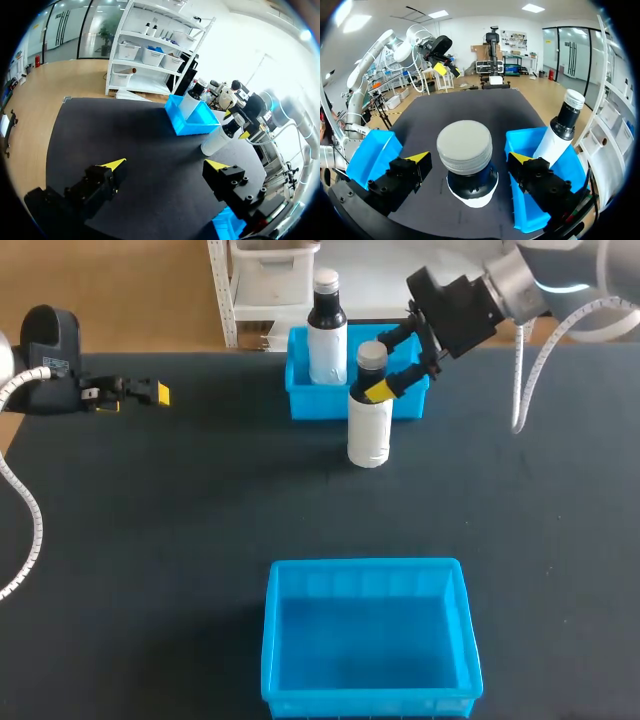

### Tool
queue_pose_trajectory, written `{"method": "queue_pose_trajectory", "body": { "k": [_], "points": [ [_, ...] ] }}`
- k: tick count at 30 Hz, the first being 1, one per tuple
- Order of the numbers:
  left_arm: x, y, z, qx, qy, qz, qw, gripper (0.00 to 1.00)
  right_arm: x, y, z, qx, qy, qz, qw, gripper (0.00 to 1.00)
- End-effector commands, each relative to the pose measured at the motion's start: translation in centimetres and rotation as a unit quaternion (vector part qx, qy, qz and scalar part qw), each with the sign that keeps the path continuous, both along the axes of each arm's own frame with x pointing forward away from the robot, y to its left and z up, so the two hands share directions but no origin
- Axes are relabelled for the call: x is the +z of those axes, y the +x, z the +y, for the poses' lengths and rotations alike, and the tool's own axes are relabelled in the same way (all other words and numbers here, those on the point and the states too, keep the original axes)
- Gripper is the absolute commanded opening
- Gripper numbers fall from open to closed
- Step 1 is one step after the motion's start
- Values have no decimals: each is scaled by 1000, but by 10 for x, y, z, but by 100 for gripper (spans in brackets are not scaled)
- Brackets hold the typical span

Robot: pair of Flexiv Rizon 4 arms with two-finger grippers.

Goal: Pick up the bottle, and place it in the far bin if it is heavy, or in the near bin if it is light.

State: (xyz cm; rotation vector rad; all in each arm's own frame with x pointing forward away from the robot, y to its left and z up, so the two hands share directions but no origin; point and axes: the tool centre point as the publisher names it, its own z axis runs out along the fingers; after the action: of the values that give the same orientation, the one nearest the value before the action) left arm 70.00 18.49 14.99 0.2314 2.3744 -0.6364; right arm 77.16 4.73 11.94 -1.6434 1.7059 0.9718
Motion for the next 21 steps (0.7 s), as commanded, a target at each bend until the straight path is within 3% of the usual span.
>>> {"method": "queue_pose_trajectory", "body": {
  "k": [1,5,8,12,17,21],
  "points": [
    [0,0,0,0,0,0,1000,100,-2,3,3,3,1,2,1000,100],
    [0,0,0,0,0,0,1000,100,-3,4,4,4,1,3,1000,100],
    [0,0,0,0,0,0,1000,100,-3,4,4,4,1,3,1000,75],
    [0,0,0,0,0,0,1000,100,-3,4,5,3,2,3,1000,50],
    [0,0,0,0,0,0,1000,100,-3,3,4,2,2,4,1000,43],
    [0,0,0,0,0,0,1000,100,-2,1,2,-1,3,4,1000,4]
  ]
}}
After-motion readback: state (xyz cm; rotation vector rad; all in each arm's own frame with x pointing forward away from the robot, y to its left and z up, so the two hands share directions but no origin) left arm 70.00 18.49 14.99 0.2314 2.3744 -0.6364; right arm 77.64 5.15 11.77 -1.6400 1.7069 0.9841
